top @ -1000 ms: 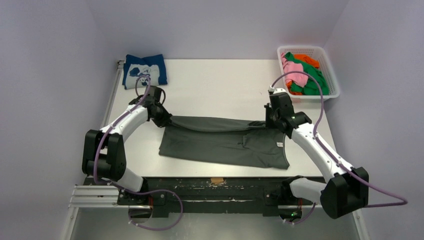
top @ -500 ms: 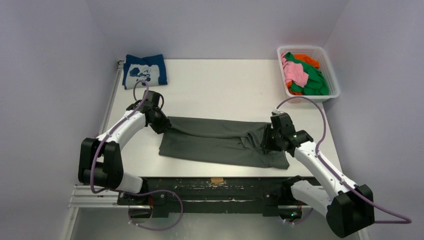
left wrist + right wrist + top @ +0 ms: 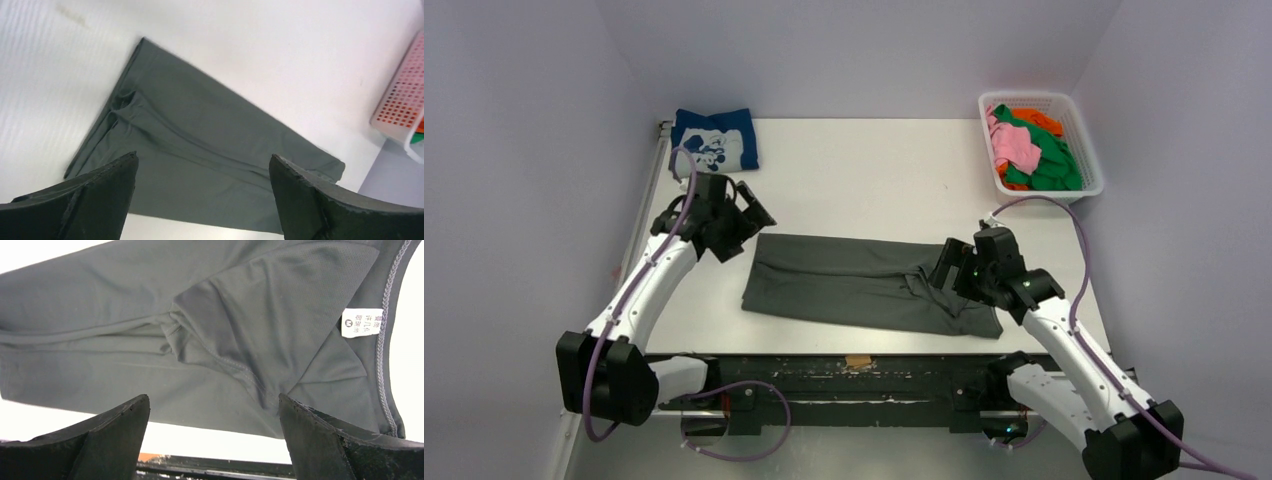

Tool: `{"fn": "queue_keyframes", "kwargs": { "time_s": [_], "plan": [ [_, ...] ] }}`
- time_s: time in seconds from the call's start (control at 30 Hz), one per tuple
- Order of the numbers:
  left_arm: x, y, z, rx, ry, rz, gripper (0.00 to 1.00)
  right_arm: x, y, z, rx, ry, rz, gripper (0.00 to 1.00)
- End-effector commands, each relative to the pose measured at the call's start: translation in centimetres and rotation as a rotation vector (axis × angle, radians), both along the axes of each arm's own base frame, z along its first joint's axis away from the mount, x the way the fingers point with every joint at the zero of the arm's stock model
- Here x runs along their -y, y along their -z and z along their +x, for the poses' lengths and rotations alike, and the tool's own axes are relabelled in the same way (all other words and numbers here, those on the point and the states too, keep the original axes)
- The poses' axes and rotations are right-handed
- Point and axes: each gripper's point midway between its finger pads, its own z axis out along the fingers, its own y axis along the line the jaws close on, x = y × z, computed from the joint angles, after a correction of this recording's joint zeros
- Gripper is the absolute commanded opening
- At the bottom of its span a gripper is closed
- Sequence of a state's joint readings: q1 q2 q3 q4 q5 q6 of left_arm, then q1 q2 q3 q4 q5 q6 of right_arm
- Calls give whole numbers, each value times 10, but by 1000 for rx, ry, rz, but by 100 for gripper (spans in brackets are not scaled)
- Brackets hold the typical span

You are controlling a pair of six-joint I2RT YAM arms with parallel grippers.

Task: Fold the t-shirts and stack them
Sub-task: Fold the other side of the tshirt into a rectangle, then rotate the tshirt 90 degrees

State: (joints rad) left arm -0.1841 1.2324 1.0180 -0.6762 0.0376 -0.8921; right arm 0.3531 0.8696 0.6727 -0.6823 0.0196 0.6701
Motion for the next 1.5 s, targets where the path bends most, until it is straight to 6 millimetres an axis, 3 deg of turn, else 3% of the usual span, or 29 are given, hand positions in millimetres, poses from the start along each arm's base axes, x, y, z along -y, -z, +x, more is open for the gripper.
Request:
{"fn": "queue_keyframes", "kwargs": {
  "time_s": [0.0, 0.1, 0.23, 0.43, 0.6, 0.77, 0.87, 0.97, 1.0, 1.07, 1.1, 1.17, 1.33, 1.47],
  "plan": [
    [26, -30, 32, 128, 89, -52, 100, 3, -8, 23, 32, 107, 1, 99],
    [41, -8, 39, 81, 140, -106, 100, 3, 11, 19, -36, 159, 10, 99],
    [68, 36, 41, -64, 239, -173, 100, -2, 42, 15, -124, 205, 38, 99],
    [61, 100, 21, -243, 238, -110, 100, -2, 85, 32, -189, 213, 32, 97],
    [50, 125, -2, -315, 207, -80, 100, 0, 98, 83, -180, 189, -6, 97],
    [55, 127, -7, -298, 173, -129, 100, 4, 104, 140, -196, 114, -87, 97],
    [60, 129, -15, -303, 155, -162, 100, -7, 106, 186, -157, 35, -98, 97],
    [65, 131, -26, -302, 135, -181, 100, -28, 108, 235, -126, -104, -91, 96],
    [68, 131, -28, -300, 130, -188, 100, -37, 99, 260, -81, -139, -80, 96],
    [75, 133, -36, -300, 126, -201, 100, -55, 96, 293, -19, -208, -51, 97],
    [80, 136, -40, -304, 126, -210, 100, -63, 103, 304, -14, -237, -28, 98],
    [93, 138, -46, -308, 144, -221, 100, -85, 97, 330, 42, -290, 19, 98],
    [141, 142, -62, -305, 217, -266, 100, -148, 90, 373, 174, -422, 74, 99],
    [174, 144, -69, -323, 272, -282, 100, -193, 82, 391, 279, -504, 97, 99]
  ]
}}
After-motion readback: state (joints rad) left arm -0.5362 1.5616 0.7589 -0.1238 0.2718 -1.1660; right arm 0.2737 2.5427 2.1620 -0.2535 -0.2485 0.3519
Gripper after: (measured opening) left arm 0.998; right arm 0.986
